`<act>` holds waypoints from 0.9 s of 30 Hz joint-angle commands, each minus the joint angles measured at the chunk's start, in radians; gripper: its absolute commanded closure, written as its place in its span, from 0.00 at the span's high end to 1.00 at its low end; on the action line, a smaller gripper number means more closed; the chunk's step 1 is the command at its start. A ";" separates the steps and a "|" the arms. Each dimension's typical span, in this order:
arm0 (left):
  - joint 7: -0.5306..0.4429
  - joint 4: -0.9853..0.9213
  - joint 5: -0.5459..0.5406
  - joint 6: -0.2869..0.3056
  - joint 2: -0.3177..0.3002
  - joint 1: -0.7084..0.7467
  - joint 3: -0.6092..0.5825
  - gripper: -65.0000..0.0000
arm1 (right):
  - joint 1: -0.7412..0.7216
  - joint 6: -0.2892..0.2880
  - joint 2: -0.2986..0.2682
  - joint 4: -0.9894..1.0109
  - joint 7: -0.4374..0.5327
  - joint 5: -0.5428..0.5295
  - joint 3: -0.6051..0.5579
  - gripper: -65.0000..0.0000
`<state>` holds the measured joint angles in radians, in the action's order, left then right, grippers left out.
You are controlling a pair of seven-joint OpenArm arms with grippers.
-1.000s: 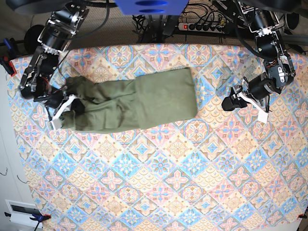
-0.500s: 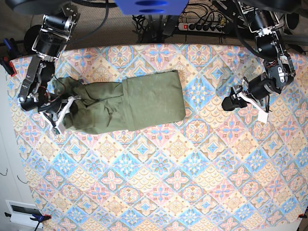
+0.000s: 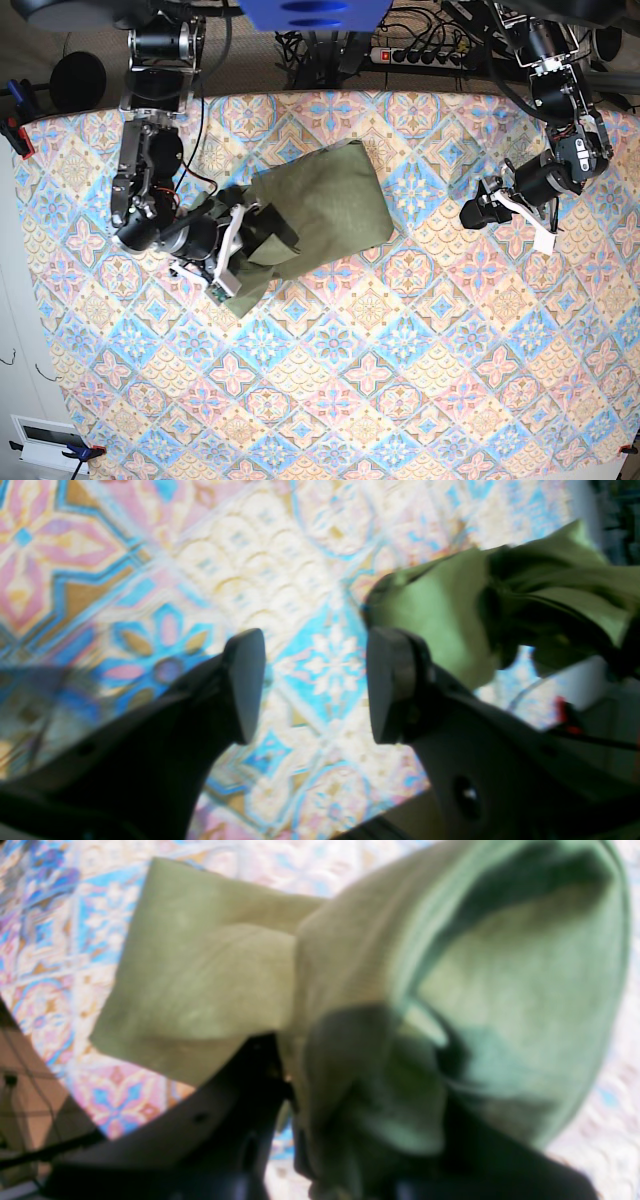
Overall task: Layout the t-shirt on the table in an organized manner, then fold the t-shirt properly
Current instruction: 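Fold the strip end with the right gripper toward the left gripper, then press and tuck the folded bundle with both grippers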
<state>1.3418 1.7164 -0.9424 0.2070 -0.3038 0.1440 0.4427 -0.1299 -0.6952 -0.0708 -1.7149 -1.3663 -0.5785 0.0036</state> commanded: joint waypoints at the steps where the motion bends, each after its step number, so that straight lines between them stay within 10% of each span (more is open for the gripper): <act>1: -0.014 0.014 -0.005 0.002 0.002 -0.011 0.005 0.49 | -0.023 -0.003 0.013 -0.018 0.024 -0.018 -0.011 0.01; 17: -0.014 -0.002 0.067 0.002 0.065 -0.007 0.003 0.49 | -0.020 -0.003 0.114 -0.009 0.054 -0.015 -0.095 0.01; 23: -0.054 -0.148 0.066 0.002 0.065 -0.019 -0.046 0.49 | 0.008 -0.003 0.133 0.005 0.100 0.147 -0.187 0.01; 27: -0.161 -0.155 0.067 0.002 0.061 -0.005 -0.203 0.32 | 0.009 -0.003 0.133 0.005 0.112 0.197 -0.219 0.01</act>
<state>1.1877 1.5444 -0.8589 0.2039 -0.2333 0.1471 0.2348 -0.0975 -0.6952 0.0551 -1.6939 -1.2781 -0.3656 -0.2115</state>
